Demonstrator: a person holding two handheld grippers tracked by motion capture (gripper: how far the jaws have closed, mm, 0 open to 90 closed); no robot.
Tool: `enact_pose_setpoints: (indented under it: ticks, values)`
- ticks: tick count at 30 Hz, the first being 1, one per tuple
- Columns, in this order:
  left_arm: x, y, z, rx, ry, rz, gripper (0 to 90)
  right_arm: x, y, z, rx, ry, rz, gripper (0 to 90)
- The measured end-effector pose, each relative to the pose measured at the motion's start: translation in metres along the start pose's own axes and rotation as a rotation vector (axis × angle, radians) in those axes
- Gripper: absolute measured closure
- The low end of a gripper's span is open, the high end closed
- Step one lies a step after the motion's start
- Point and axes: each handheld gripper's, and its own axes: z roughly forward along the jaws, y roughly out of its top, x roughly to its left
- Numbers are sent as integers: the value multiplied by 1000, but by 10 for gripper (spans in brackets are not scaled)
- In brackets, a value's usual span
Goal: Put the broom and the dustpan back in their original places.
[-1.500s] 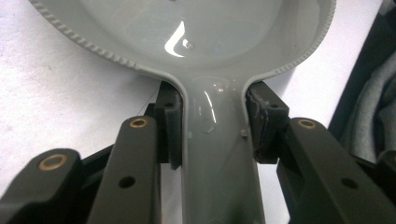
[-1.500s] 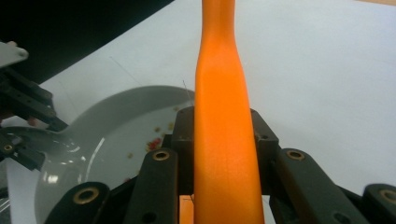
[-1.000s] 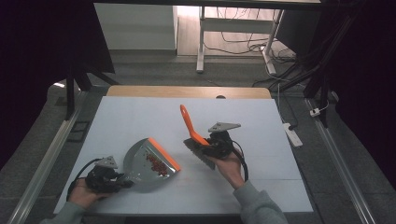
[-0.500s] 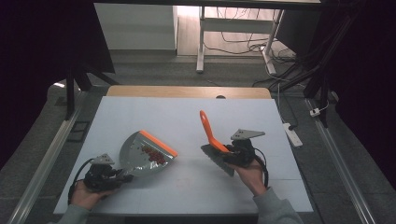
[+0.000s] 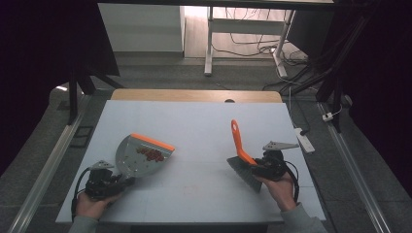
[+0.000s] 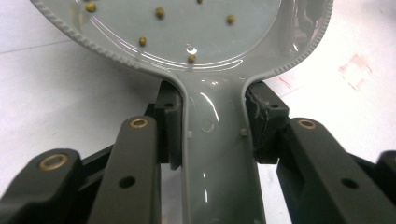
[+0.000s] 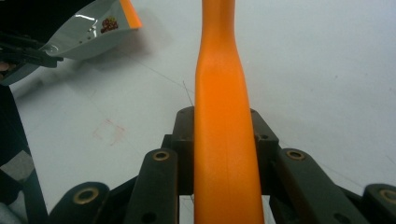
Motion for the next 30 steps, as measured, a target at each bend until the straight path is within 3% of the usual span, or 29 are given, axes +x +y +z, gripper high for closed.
enact_pose_setpoints:
  ticks: [3, 9, 18, 22, 26, 30]
  values:
    - [2, -1, 1, -3, 39, -36, 617, -3, -2, 1, 10, 1, 23, 707]
    - [5, -6, 0, -15, 76, -95, 617, -6, -5, 2, 37, -4, 38, 707]
    - [6, -10, 6, 1, 124, -146, 616, -11, -12, 12, 87, 2, 91, 707]
    - [7, -10, 8, 13, 141, -170, 615, -21, -15, 17, 115, -53, 108, 705]
    - [6, -10, 9, 19, 146, -171, 613, -31, -14, 18, 133, -69, 122, 682]
    - [6, -10, 9, 19, 143, -172, 611, -37, -15, 21, 160, -134, 86, 563]
